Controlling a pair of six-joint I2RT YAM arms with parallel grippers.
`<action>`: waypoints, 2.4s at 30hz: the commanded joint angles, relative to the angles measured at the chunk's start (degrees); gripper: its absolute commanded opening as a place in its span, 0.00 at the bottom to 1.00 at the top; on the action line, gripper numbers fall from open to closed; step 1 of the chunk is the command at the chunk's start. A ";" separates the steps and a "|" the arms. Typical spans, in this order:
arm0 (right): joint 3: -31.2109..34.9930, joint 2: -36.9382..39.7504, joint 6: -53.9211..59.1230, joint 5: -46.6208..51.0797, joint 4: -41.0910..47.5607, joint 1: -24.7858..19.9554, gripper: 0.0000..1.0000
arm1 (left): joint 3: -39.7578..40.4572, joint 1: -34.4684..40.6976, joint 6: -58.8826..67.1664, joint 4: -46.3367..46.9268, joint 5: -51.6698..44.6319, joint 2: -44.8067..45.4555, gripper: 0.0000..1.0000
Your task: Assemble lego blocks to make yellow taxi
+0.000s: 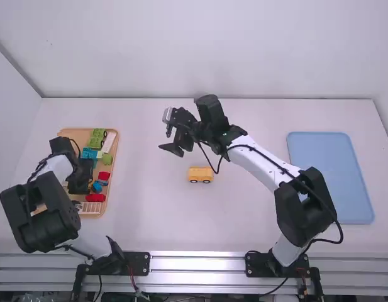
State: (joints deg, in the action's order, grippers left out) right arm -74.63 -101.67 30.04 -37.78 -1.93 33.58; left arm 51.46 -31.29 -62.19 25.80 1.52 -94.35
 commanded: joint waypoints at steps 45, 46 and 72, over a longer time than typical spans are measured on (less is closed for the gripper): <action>-1.46 -0.35 -0.07 0.44 0.92 0.09 0.99 | 3.52 0.63 -11.30 -0.35 1.25 -7.74 0.66; -1.46 -0.35 -0.07 0.48 0.94 0.09 0.99 | 4.02 0.70 -11.32 0.46 1.29 -8.24 0.66; -1.46 -0.35 -0.09 2.10 1.14 0.09 0.99 | 6.97 1.51 -21.77 5.42 2.49 -10.80 0.18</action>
State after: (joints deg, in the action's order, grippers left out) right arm -74.63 -101.67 30.09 -35.70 -0.86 33.58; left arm 58.02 -30.15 -82.98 30.81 3.70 -104.51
